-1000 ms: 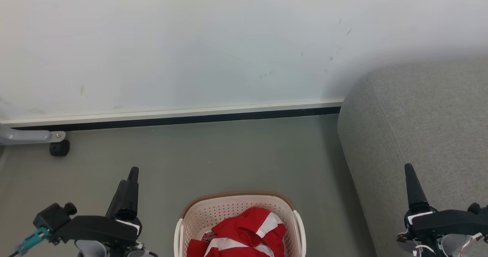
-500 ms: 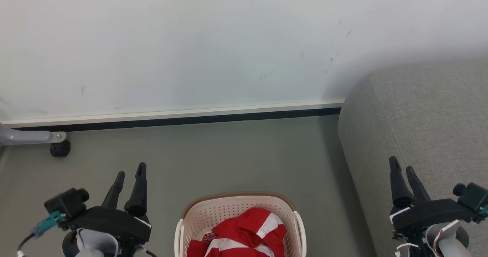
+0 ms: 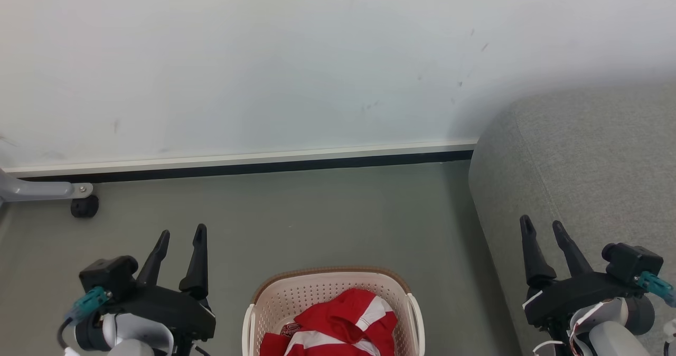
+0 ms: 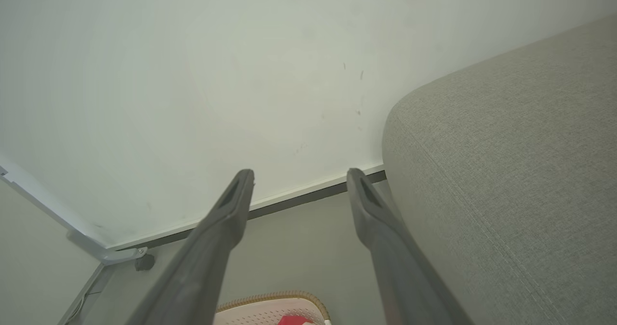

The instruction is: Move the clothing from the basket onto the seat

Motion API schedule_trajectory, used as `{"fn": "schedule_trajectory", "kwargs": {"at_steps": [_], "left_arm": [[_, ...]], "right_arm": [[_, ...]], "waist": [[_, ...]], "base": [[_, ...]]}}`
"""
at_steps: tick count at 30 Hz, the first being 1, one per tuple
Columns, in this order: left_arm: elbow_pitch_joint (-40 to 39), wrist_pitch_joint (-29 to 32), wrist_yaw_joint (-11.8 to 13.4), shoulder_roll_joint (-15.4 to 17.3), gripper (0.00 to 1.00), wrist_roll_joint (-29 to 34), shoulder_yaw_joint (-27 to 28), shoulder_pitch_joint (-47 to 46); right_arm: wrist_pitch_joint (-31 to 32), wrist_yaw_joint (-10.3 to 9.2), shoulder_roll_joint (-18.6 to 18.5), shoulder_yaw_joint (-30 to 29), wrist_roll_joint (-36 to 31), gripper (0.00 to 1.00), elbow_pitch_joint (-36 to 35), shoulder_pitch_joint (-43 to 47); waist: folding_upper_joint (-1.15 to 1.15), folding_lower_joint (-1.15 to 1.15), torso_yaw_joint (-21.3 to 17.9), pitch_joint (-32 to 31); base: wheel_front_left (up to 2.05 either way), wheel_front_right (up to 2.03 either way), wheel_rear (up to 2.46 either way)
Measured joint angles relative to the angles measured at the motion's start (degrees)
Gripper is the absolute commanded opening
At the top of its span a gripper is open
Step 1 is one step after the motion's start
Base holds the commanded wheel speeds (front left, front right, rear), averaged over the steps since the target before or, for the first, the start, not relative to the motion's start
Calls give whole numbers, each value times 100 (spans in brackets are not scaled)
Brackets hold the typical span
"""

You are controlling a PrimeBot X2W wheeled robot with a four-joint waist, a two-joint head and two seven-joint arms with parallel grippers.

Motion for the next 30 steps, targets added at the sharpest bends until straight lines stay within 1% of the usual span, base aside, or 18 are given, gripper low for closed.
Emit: {"fn": "schedule_trajectory", "kwargs": {"at_steps": [5,23,26,30], "left_arm": [[65,-102,79,26,100,337,-112,-67],[337,-510,380,107,100,1446,-335,-155],[359,-568,431,137,100,1652,-356,-199],[382,-567,431,136,100,1681,-355,-201]], "right_arm": [[-102,-60,-69,152,-372,100,103,-44],[-501,-170,-189,639,-1626,100,446,-257],[-569,-214,-215,692,-1790,100,505,-314],[-570,-218,-223,675,-1813,100,525,-322]], "waist": [[0,0,0,-3],[0,0,11,-19],[0,0,10,-21],[0,0,10,-23]], "base": [[0,0,0],[0,0,0],[0,0,0],[0,0,0]]}}
